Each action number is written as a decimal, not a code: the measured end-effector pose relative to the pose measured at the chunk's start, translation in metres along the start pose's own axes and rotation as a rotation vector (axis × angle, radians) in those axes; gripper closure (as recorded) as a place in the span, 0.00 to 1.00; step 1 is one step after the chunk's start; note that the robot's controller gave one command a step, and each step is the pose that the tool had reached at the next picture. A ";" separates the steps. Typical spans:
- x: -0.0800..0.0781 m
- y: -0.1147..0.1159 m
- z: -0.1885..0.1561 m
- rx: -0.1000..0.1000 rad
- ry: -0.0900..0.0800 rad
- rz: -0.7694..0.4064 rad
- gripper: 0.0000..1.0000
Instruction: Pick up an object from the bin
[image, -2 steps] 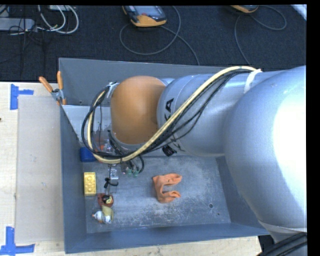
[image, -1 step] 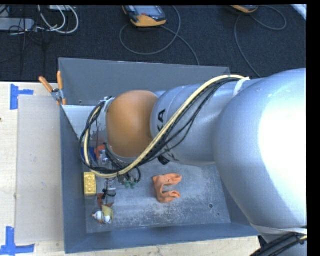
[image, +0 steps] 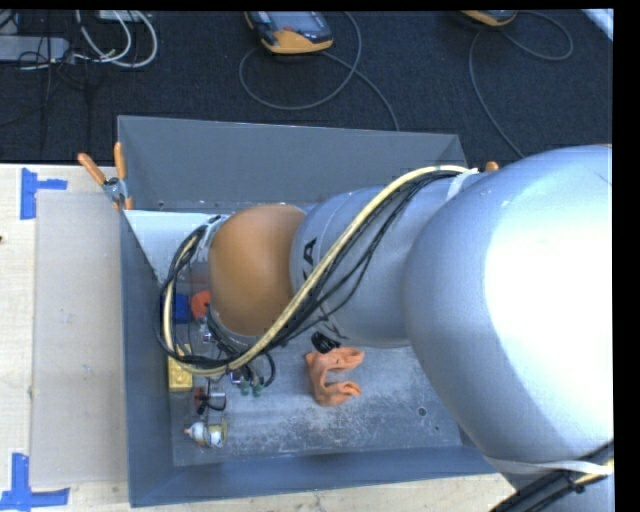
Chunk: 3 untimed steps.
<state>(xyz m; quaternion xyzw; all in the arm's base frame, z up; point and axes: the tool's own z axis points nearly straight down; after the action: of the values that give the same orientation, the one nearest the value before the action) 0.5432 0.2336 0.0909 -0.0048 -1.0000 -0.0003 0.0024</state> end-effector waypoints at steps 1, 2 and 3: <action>0.021 0.002 0.018 -0.005 -0.011 -0.107 1.00; 0.021 0.002 0.018 -0.005 -0.011 -0.107 1.00; 0.020 -0.003 -0.003 -0.004 -0.008 -0.087 1.00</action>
Offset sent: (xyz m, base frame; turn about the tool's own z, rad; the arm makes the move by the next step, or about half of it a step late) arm 0.0000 0.0000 0.0000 0.0000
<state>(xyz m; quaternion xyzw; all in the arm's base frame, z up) 0.5234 0.2306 0.0937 0.0386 -0.9993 -0.0025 -0.0019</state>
